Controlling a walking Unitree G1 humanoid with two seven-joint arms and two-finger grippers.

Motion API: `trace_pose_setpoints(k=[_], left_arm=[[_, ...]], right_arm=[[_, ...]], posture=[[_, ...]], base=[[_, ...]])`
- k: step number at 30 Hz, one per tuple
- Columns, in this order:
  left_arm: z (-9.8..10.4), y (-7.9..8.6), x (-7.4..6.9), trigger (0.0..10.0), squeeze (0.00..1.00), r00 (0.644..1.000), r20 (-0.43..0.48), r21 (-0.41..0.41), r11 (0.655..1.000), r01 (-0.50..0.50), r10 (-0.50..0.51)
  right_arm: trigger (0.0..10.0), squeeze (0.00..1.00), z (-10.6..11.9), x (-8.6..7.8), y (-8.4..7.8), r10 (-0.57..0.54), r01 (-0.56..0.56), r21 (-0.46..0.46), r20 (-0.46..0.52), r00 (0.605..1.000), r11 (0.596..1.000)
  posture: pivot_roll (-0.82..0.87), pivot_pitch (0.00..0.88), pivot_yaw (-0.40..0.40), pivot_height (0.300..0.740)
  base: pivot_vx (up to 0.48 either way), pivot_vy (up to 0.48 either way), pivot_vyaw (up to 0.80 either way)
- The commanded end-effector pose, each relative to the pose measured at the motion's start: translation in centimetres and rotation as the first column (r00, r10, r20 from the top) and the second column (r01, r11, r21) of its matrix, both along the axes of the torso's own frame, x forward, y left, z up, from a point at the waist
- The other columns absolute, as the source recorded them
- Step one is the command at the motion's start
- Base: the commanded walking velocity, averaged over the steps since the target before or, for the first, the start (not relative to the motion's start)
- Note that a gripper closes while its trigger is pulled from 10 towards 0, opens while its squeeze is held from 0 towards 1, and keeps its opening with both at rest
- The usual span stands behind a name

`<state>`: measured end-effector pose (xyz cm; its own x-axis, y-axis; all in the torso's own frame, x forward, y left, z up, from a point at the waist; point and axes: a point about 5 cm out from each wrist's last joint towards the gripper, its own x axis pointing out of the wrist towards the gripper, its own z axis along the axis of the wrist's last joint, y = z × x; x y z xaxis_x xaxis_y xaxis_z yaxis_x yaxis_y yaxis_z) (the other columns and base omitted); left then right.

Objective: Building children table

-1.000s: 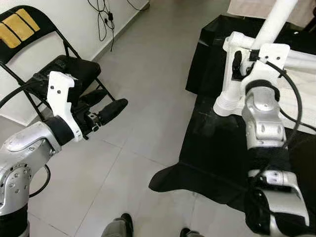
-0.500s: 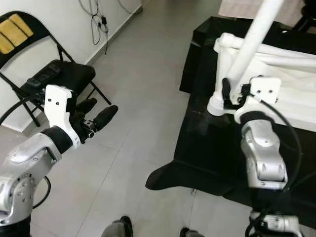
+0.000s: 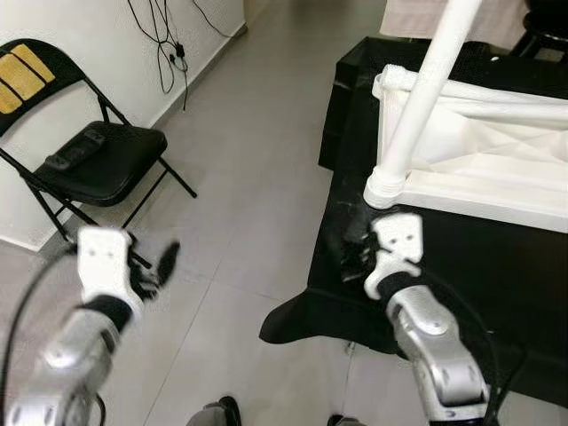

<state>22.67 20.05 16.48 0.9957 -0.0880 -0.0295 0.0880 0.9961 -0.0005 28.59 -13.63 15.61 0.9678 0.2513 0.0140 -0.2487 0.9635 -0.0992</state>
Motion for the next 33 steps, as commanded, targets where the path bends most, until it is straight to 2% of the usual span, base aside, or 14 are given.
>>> trace_pose_setpoints(k=[1, 5, 6, 9, 10, 11, 16, 23, 27, 33], left_arm=[[-1.0, -0.6, -1.1, 10.0, 0.0, 0.999, -0.017, -0.006, 1.0, -0.029, 0.029], [-1.5, -0.9, -1.5, 10.0, 0.0, 0.999, -0.018, -0.012, 0.999, -0.047, 0.047], [-1.8, -1.3, -2.2, 10.0, 0.0, 0.998, -0.006, -0.008, 0.998, -0.07, 0.07], [-1.9, -1.5, -2.6, 10.0, 0.0, 0.996, 0.002, 0.0, 0.996, -0.086, 0.086], [-2.0, -1.6, -2.5, 10.0, 0.0, 0.993, 0.029, 0.048, 0.992, -0.114, 0.113], [-2.0, -1.6, -2.3, 10.0, 0.0, 0.992, 0.041, 0.056, 0.991, -0.122, 0.12], [-1.9, -1.4, -1.5, 10.0, 0.0, 0.988, 0.071, 0.06, 0.988, -0.143, 0.139], [-1.9, -1.4, -0.9, 10.0, 0.0, 0.984, 0.097, 0.062, 0.986, -0.158, 0.151], [-1.9, -1.4, -0.7, 10.0, 0.0, 0.982, 0.109, 0.065, 0.985, -0.162, 0.154], [-1.9, -1.4, -0.6, 10.0, 0.0, 0.981, 0.116, 0.064, 0.984, -0.164, 0.156]], right_arm=[[10.0, 0.0, 0.3, 0.4, 0.0, 0.004, -0.004, 0.032, -0.009, 1.0, 0.999], [10.0, 0.0, 0.3, 0.7, 0.1, 0.006, -0.005, 0.048, -0.021, 1.0, 0.999], [10.0, 0.0, 0.3, 0.6, 0.3, 0.023, -0.022, 0.042, -0.025, 0.999, 0.999], [10.0, 0.0, 0.1, 0.7, 0.6, 0.042, -0.04, 0.054, -0.033, 0.999, 0.998], [10.0, 0.0, 0.3, 1.4, 0.9, 0.071, -0.067, 0.111, -0.029, 0.997, 0.992], [10.0, 0.0, 0.3, 1.8, 1.1, 0.078, -0.075, 0.109, -0.027, 0.997, 0.991], [10.0, 0.0, 0.3, 2.3, 1.3, 0.074, -0.072, 0.067, -0.032, 0.997, 0.995], [10.0, 0.0, 0.5, 2.8, 1.3, 0.088, -0.085, 0.116, -0.019, 0.996, 0.99], [10.0, 0.0, 0.2, 3.2, 1.7, 0.112, -0.108, 0.076, -0.039, 0.993, 0.991], [10.0, 0.0, 0.1, 3.3, 1.8, 0.136, -0.132, 0.083, -0.043, 0.99, 0.988]], posture=[[0.0, 0.147, 0.012, 0.74], [0.0, 0.141, 0.011, 0.74], [0.0, 0.141, 0.011, 0.74], [0.01, 0.128, 0.012, 0.74], [0.03, 0.102, 0.008, 0.74], [0.03, 0.081, 0.009, 0.74], [0.02, 0.073, 0.006, 0.74], [0.02, 0.054, 0.006, 0.74], [0.01, 0.054, 0.003, 0.74], [0.01, 0.053, 0.002, 0.74]], base=[[0.0, 0.0, 0.0], [0.0, 0.0, 0.0], [0.0, 0.0, 0.0], [0.0, 0.0, -0.27], [0.0, 0.0, -0.8], [0.0, 0.0, 0.0], [0.0, 0.0, 0.0], [0.343, 0.0, -0.63], [0.379, 0.0, 0.0], [0.379, 0.0, 0.0]])
